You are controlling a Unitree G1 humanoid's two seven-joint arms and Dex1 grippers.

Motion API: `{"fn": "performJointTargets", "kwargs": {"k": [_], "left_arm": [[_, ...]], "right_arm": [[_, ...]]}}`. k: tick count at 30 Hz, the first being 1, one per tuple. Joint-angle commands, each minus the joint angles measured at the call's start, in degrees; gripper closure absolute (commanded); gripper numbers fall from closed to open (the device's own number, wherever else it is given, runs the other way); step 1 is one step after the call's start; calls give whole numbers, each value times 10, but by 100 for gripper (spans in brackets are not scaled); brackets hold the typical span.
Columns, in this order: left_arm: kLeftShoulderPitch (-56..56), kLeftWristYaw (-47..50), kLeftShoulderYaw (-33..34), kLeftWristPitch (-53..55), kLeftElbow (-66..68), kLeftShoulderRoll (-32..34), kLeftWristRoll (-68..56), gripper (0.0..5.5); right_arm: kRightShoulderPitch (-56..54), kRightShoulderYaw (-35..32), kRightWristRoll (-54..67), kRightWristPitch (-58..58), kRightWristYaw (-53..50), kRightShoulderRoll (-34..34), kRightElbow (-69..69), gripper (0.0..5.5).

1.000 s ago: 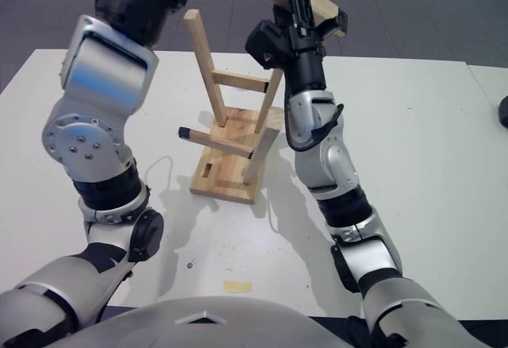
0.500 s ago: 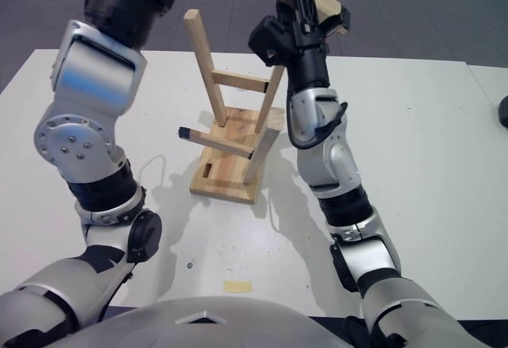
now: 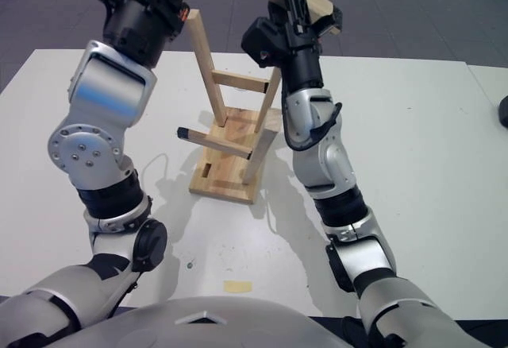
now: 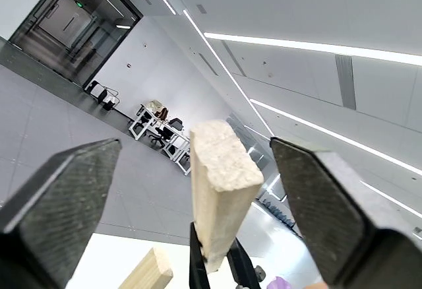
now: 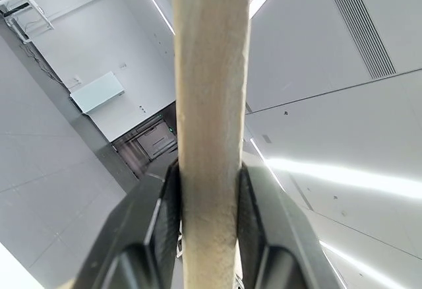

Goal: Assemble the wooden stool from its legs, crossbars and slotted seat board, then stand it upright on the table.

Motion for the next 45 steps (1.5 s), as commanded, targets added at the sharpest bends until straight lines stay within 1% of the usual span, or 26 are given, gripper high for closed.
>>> {"fn": "performJointTargets", "kwargs": {"k": [1, 2, 5, 7, 23, 25, 26, 27, 29, 30, 31, 33, 37, 40, 41, 42, 45], "left_arm": [[0, 4, 0, 2, 0, -1, 2, 54], [0, 7, 2, 2, 0, -2, 0, 72], [1, 7, 4, 4, 1, -1, -1, 97], [1, 5, 4, 3, 1, 0, 1, 142], [-3, -1, 1, -1, -2, -1, 3, 398], [-7, 0, 3, -8, -3, -9, -1, 412], [-9, -1, 4, -12, -2, -14, -3, 412], [-11, -1, 6, -16, -1, -18, -6, 413], [-14, -1, 10, -23, 0, -21, -7, 442], [-16, -1, 12, -26, 0, -21, -7, 449], [-19, -3, 14, -28, 0, -19, -5, 449], [-23, -4, 17, -29, 0, -16, -5, 449], [-27, -2, 21, -28, -1, -7, 4, 449], [-31, -8, 29, -45, -4, 13, 37, 449], [-34, -13, 34, -55, -5, 27, 56, 449], [-39, -16, 41, -63, -9, 42, 73, 449], [-54, -23, 65, -77, -21, 85, 104, 449]], "right_arm": [[-9, 6, -8, -3, 5, 12, -10, 449], [-8, 6, -9, -3, 6, 14, -11, 449], [-6, 8, -12, -4, 8, 18, -12, 449], [-6, 7, -14, -5, 9, 20, -12, 449], [-8, 1, -15, -23, 13, 9, -3, 449], [-5, 3, -14, -34, 14, 5, -3, 449], [-1, 3, -14, -38, 14, 2, -5, 412], [4, 1, -13, -42, 13, 0, -7, 408], [10, -3, -12, -48, 13, -4, -11, 371], [13, -5, -10, -51, 14, -5, -12, 357], [16, -9, -9, -54, 14, -8, -13, 348], [21, -14, -6, -59, 15, -11, -14, 307], [30, -29, 4, -65, 16, -18, -14, 244], [34, -40, 18, -79, 18, -24, -19, 195], [37, -45, 31, -93, 20, -28, -23, 190], [43, -52, 56, -113, 24, -31, -31, 169], [75, -89, 169, -175, 68, -43, -86, 125]]}}
